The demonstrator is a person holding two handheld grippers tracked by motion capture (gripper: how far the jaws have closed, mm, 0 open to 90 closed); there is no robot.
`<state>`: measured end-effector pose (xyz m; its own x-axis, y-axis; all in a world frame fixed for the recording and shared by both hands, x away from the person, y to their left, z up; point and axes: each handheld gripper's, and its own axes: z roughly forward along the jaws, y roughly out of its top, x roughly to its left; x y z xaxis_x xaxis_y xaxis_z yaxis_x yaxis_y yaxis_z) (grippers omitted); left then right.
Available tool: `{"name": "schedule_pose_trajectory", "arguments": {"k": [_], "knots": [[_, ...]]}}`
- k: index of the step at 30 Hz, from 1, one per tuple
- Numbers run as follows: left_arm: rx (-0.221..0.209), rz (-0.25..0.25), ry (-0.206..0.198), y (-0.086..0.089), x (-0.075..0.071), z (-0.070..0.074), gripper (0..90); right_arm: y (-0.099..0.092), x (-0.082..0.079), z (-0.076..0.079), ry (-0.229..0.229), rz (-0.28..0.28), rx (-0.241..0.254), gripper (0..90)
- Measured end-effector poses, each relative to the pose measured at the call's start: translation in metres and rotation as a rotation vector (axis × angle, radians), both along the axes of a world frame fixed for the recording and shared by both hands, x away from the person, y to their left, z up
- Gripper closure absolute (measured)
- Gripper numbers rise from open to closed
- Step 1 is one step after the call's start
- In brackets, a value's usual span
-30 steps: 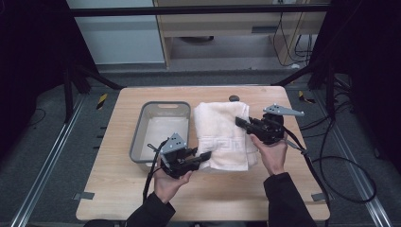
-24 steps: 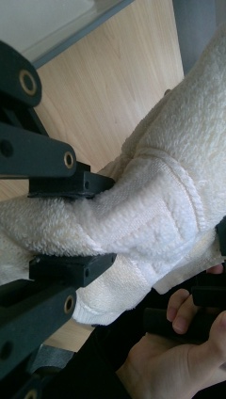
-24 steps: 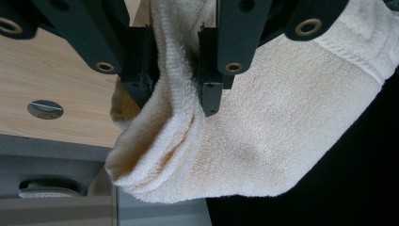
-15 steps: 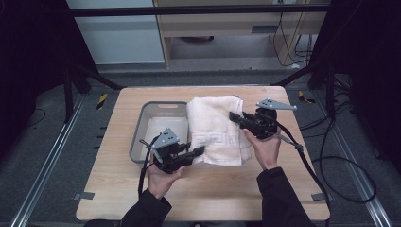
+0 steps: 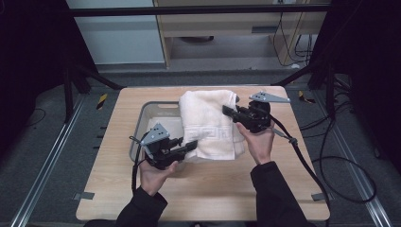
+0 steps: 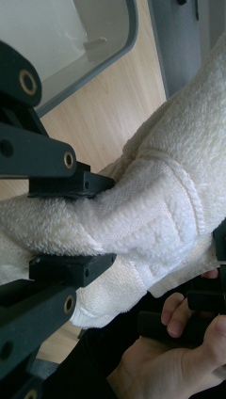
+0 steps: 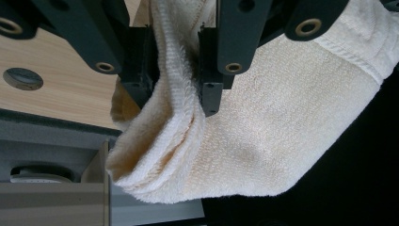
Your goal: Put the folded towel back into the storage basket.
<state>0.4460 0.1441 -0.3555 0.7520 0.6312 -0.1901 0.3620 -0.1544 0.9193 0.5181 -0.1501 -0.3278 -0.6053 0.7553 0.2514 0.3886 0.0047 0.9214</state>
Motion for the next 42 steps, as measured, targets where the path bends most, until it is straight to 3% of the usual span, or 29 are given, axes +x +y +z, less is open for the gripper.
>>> {"name": "schedule_pose_trajectory", "arguments": {"k": [33,42], "knots": [[-0.016,0.04,-0.04,0.04,0.002,0.027,67.0,0.042,0.011,0.03,-0.044,0.02,0.01,72.2],[-0.011,0.055,-0.035,0.057,0.001,0.026,67.0,0.06,0.014,0.027,-0.038,0.038,0.015,72.2]]}}
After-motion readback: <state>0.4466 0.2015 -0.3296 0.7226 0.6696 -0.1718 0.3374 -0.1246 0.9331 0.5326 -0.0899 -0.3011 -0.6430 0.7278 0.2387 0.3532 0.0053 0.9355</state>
